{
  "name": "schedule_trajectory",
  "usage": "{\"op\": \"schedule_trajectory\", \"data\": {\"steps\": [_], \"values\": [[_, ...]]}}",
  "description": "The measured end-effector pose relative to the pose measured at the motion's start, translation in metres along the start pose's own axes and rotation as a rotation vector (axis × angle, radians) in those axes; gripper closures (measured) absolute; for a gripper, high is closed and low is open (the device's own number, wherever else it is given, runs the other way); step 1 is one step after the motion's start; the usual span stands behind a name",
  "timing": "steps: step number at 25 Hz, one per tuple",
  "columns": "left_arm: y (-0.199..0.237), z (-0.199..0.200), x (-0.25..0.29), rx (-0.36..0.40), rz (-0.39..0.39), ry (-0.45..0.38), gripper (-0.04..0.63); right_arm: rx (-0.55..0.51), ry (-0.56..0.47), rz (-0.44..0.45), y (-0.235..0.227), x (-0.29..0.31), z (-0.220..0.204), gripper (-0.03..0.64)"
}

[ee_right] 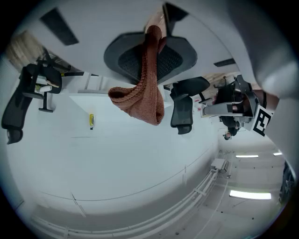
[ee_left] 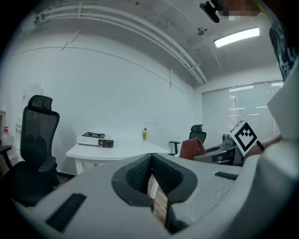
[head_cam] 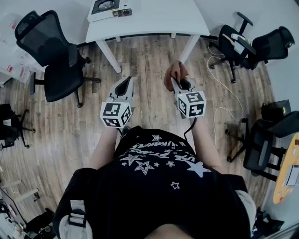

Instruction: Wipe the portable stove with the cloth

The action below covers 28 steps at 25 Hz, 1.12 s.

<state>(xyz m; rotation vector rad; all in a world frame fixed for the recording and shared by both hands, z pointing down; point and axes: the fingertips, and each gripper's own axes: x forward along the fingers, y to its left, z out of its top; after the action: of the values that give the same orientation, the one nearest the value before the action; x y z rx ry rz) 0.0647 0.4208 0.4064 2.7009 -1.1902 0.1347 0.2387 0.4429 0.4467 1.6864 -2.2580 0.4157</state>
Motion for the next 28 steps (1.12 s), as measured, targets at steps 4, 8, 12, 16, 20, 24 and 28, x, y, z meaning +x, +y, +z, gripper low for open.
{"op": "schedule_trajectory", "data": {"steps": [4,8,12,16,20,24,28], "values": [[-0.002,-0.001,0.004,-0.007,-0.001,0.009,0.588,0.008,0.001,0.009,-0.002,0.001,0.001,0.561],[-0.003,-0.004,0.008,0.005,-0.005,0.033,0.588,0.026,0.006,0.021,-0.001,0.001,-0.003,0.561],[-0.003,-0.005,0.013,-0.003,0.014,0.041,0.588,0.023,0.016,0.033,-0.002,-0.001,-0.008,0.561],[-0.009,-0.011,0.015,-0.025,0.027,0.056,0.588,0.021,0.015,0.053,-0.008,-0.006,-0.010,0.561],[-0.005,-0.019,0.007,-0.036,0.074,0.063,0.588,0.014,0.010,0.097,-0.006,-0.010,-0.014,0.561],[-0.005,-0.028,-0.004,-0.042,0.106,0.079,0.588,0.009,0.034,0.124,-0.005,-0.009,-0.027,0.561],[-0.001,-0.031,-0.009,-0.055,0.116,0.085,0.588,0.037,0.056,0.144,0.000,-0.003,-0.035,0.561]]}}
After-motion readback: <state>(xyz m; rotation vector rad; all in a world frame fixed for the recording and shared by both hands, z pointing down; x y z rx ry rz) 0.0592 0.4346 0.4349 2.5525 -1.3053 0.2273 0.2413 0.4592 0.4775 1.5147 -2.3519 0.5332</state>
